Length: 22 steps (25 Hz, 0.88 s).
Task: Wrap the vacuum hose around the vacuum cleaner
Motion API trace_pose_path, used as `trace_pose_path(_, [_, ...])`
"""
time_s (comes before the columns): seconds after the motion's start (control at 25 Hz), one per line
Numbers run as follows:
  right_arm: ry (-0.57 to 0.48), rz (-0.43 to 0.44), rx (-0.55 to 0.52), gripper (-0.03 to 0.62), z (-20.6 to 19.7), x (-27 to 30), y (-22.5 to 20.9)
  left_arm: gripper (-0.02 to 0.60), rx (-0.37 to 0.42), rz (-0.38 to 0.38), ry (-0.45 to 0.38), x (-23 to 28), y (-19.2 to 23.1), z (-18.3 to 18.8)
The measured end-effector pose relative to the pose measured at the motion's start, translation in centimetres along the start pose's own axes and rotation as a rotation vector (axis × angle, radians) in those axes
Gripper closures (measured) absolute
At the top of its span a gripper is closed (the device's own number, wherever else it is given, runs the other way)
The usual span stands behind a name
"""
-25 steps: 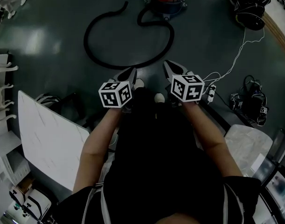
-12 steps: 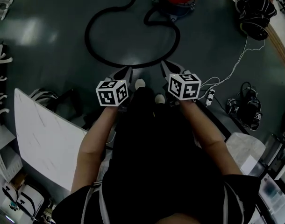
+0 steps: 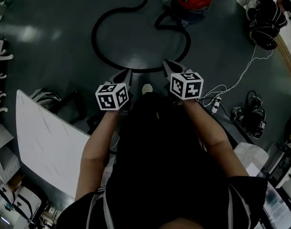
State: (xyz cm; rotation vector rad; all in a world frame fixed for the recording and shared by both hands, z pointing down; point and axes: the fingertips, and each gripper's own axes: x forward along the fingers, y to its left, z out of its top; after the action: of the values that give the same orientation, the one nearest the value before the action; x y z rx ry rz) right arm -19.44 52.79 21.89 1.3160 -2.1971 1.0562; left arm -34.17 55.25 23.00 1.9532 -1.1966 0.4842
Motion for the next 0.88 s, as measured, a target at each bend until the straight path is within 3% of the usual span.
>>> trace_pose_path(0.48, [0.050,0.024,-0.044,0.599,2.2,3.1,-0.2,0.571,-0.058,0.026,-0.010,1.4,2.0,1.1])
trace_pose_path(0.88, [0.048,0.074,-0.051,0.599,6.8,5.2,-3.6,0.571,-0.033,0.090,-0.008,4.9,1.8,6.0])
